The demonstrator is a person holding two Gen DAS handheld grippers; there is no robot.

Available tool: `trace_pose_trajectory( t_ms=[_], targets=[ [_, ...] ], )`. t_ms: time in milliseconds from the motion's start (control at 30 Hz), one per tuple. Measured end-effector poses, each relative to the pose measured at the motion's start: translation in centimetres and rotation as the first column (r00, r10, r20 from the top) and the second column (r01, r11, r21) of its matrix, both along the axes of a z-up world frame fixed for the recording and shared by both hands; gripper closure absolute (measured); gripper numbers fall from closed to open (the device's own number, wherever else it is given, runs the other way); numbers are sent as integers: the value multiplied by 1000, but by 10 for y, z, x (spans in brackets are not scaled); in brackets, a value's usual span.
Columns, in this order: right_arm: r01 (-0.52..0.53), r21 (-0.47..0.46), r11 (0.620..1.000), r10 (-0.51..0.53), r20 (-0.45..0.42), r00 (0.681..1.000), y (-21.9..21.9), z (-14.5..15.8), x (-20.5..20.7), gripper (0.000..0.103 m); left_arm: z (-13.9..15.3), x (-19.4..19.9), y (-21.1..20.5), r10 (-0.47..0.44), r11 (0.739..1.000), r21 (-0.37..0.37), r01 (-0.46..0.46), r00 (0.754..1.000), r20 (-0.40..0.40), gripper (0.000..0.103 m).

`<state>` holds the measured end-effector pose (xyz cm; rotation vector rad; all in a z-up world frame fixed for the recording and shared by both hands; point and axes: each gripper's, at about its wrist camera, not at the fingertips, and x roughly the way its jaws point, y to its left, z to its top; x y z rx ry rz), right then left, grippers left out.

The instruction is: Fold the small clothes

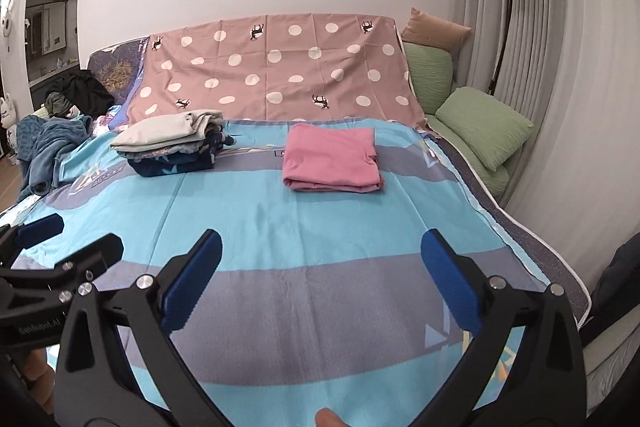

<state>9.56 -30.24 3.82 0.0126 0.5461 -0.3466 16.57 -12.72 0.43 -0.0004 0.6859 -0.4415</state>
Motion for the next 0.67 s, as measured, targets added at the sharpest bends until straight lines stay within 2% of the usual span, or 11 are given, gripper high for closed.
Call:
trace_pose_trajectory(
  t_ms=[500, 667],
  targets=[
    [-3, -19, 1000, 3, 2, 1000, 11, 1, -10, 2, 7, -21, 11, 22, 1000, 1, -22, 998, 59, 1],
    [-1, -21, 1000, 1, 1, 1000, 13, 1, -8, 2, 7, -22, 11, 21, 1000, 0, -21, 998, 55, 1]
  ],
)
